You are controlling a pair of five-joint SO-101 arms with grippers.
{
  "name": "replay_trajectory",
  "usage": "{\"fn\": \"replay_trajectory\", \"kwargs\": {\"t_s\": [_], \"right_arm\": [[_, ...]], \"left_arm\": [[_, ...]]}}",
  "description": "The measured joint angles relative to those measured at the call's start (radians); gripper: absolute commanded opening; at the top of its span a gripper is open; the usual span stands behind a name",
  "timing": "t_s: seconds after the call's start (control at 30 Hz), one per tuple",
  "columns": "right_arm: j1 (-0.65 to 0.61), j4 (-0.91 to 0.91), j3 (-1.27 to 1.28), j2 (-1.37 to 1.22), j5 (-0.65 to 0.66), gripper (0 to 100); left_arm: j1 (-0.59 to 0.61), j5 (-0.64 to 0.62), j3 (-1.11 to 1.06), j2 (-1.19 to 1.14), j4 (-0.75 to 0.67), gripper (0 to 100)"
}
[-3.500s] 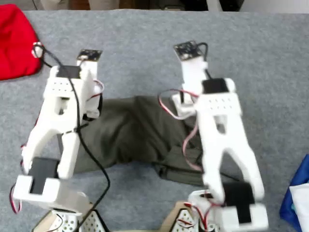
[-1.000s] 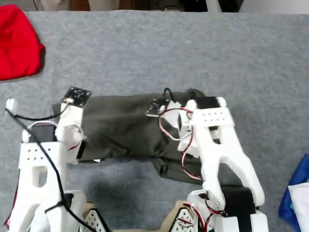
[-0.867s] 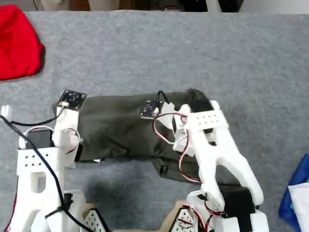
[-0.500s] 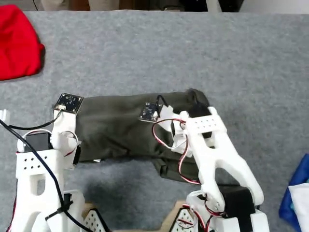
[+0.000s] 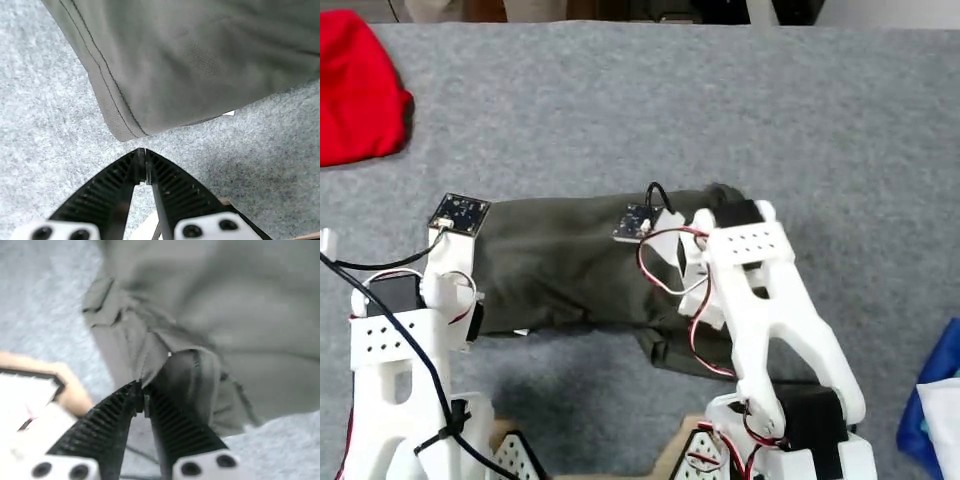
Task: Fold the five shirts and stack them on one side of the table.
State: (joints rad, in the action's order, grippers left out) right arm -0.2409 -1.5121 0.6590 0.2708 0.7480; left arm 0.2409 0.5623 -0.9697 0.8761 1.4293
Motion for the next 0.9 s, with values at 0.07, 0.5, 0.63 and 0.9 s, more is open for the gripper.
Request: {"fn": "replay_trajectory", "kwargs": {"t_s": [0.07, 0.5, 0.63, 0.9], "right_arm": [[-0.011, -0.051, -0.009, 0.000, 0.000, 0.5], [-0.362, -0.017, 0.212, 0.186, -0.137, 0.9], [-0.390, 0.101, 0.342, 0.227, -0.138, 4.1], [-0.321, 0.071, 0.365, 0.232, -0.072, 19.1]], "left_arm": [[0.000, 0.000, 0.000, 0.000, 0.000, 2], [0.000, 0.000, 0.000, 0.000, 0.018, 2], [0.000, 0.000, 0.000, 0.000, 0.040, 2], [0.000, 0.000, 0.015, 0.000, 0.074, 2]]}}
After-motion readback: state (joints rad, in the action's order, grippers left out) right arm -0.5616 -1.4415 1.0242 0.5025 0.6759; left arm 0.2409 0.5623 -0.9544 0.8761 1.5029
